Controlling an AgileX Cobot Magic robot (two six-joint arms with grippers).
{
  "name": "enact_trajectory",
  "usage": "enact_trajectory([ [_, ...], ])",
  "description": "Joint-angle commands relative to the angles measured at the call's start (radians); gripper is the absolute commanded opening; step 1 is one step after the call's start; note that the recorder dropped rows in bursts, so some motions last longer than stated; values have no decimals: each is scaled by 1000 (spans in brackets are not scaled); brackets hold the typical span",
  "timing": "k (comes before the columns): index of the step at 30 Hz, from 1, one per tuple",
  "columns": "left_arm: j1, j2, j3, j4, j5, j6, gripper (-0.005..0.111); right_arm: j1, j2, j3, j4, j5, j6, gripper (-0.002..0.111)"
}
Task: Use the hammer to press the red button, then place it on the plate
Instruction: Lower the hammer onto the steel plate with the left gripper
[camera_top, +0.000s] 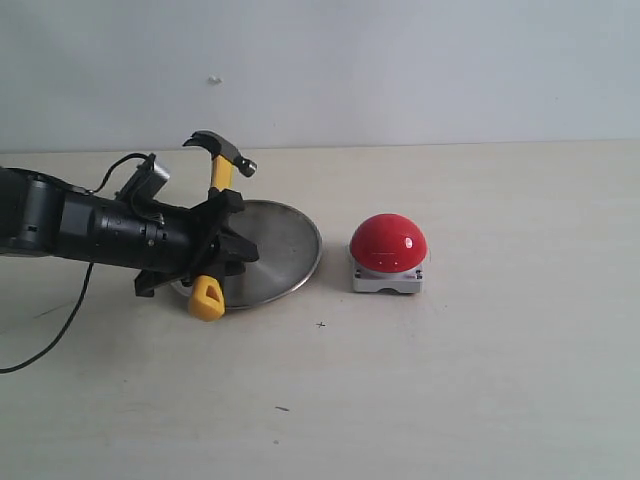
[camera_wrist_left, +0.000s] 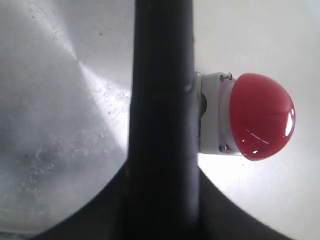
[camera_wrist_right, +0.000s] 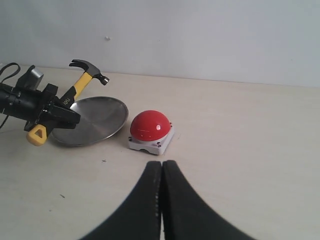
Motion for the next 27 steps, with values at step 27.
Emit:
enact_trajectory([
  [27,-1,63,-66,-15,41,12,0,2,-4,7,47,4,-52,0],
])
